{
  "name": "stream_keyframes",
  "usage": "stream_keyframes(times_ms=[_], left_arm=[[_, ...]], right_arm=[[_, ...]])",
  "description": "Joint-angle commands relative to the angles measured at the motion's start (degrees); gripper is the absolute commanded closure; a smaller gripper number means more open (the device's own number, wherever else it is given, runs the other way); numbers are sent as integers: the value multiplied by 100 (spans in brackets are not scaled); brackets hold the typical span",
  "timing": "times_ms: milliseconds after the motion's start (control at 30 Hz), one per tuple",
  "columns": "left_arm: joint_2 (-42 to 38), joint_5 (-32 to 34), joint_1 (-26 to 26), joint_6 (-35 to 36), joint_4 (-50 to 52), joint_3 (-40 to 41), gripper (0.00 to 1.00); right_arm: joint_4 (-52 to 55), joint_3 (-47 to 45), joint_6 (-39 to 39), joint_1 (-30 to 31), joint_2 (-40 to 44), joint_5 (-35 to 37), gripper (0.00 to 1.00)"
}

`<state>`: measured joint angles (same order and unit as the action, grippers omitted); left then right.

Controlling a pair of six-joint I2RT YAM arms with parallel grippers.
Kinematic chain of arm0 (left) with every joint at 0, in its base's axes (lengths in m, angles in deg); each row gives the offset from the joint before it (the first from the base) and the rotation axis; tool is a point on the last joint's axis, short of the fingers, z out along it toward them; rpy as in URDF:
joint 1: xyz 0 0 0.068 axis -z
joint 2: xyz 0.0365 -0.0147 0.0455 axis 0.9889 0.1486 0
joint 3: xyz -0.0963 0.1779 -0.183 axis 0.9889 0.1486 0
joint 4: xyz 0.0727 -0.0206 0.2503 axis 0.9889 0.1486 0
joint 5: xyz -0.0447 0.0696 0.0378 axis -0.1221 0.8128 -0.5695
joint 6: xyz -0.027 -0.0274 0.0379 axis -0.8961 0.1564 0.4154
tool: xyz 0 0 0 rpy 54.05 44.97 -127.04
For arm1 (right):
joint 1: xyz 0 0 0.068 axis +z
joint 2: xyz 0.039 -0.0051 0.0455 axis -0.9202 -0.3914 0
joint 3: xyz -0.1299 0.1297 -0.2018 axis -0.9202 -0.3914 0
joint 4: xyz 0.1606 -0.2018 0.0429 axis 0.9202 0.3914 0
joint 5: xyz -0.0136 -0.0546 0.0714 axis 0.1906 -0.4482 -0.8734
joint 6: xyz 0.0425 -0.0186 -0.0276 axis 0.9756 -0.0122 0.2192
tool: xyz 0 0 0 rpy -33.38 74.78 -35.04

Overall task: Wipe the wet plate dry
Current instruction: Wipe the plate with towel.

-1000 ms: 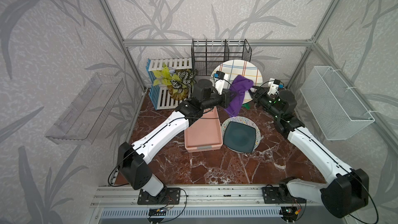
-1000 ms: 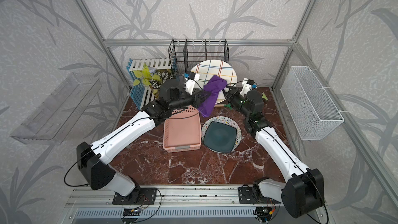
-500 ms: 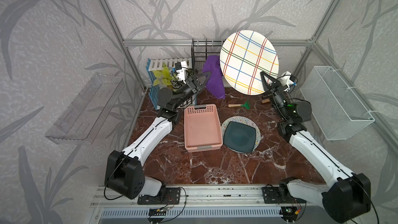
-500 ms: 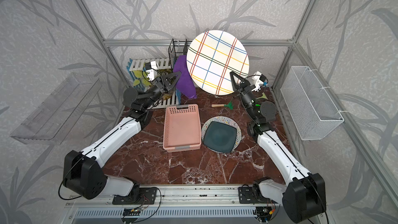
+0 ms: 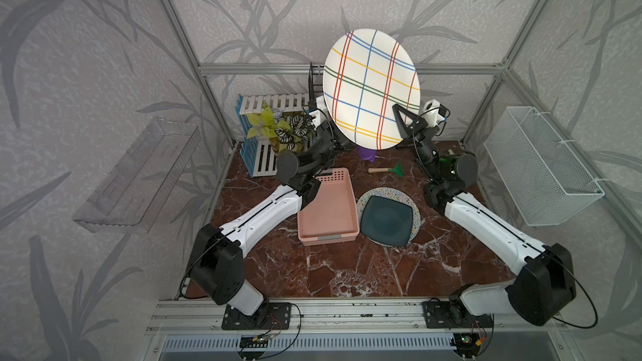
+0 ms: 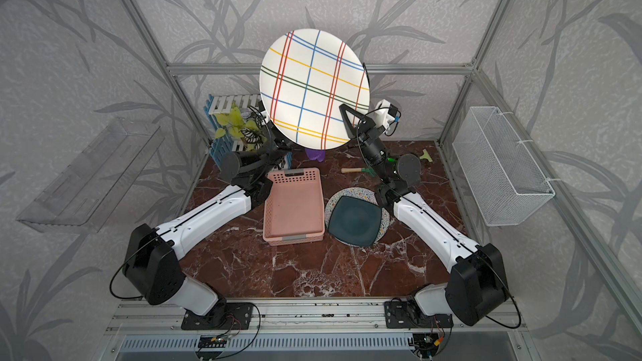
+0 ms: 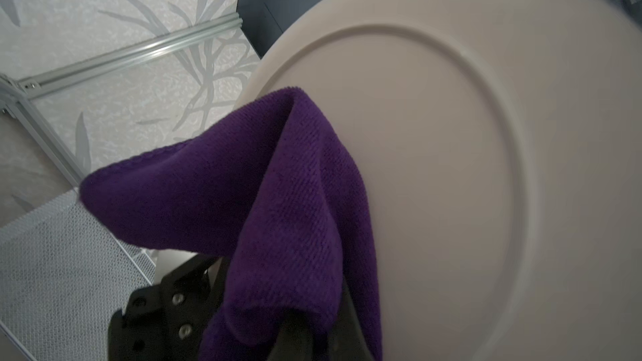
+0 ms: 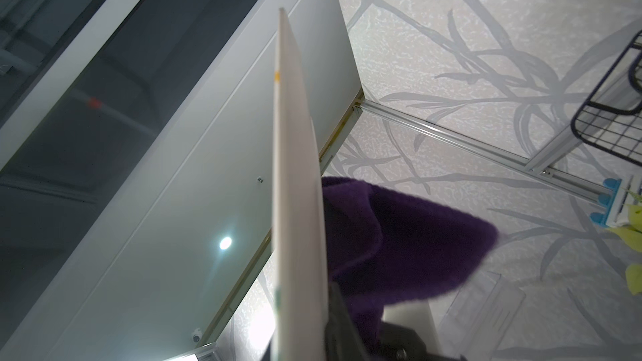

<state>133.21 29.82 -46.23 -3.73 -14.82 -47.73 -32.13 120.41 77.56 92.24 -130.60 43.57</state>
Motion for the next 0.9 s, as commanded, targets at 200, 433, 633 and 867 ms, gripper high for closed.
stream_keyframes(times_ms=[200,433,633,867], left_arm=[[93,185,-701,-350,-488,-956,100],[942,-137,-58,-713,-954,-1687,100],[568,-76,684,-241,-1015,-629,100],[-573,102,318,340,-852,992,100]], right_arm=[[88,-488,-281,-151,290,-259,100],[584,-533,-887,334,470,-223,100],[525,193,-520,-18,-73,-51,100],[976,101,-561,-859,143,84,100]])
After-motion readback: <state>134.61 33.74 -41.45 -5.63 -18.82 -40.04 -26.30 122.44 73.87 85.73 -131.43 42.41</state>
